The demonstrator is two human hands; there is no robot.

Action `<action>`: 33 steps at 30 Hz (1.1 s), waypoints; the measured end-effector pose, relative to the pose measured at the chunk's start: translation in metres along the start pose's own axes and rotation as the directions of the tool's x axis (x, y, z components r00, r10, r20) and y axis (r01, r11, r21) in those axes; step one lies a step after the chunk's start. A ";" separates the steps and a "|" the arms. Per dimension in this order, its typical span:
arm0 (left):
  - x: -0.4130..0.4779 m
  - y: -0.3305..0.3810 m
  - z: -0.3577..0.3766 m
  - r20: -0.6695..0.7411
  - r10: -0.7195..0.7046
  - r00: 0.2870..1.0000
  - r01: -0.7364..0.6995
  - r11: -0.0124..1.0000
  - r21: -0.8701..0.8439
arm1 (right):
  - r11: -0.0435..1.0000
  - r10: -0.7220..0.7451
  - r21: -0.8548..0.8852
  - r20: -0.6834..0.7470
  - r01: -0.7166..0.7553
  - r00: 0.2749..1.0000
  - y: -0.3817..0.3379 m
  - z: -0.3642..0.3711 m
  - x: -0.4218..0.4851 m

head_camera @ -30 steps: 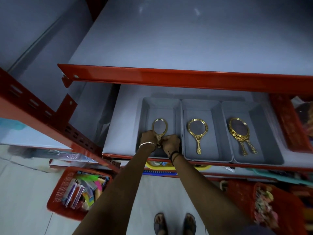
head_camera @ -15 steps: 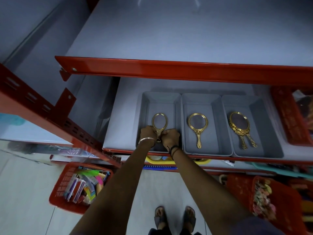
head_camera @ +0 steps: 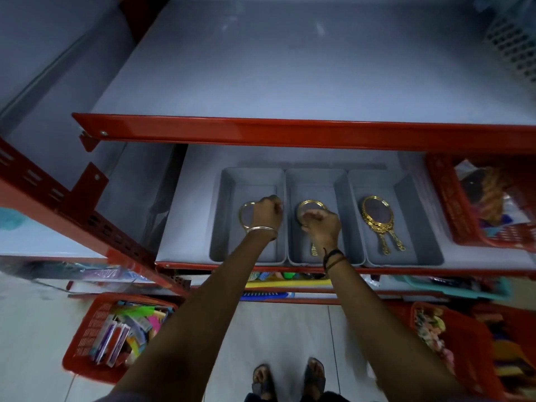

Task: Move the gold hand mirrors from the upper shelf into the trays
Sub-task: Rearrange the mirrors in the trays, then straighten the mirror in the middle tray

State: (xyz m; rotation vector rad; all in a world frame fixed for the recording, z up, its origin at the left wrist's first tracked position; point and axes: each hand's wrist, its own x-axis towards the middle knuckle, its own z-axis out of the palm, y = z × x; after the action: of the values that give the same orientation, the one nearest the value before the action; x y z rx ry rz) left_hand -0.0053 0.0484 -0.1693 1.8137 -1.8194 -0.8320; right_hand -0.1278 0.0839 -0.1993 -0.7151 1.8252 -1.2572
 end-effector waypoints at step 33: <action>-0.021 0.026 0.104 0.314 -0.205 0.927 0.176 0.977 0.119 | 0.938 0.115 -0.340 0.126 -0.067 0.985 0.059 -0.045 0.041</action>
State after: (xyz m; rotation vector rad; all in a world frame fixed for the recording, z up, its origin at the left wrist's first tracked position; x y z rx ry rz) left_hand -0.0941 0.0797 -0.2246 2.0323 -1.9218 -1.2032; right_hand -0.1882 0.0940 -0.2578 -0.8702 1.9483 -0.8188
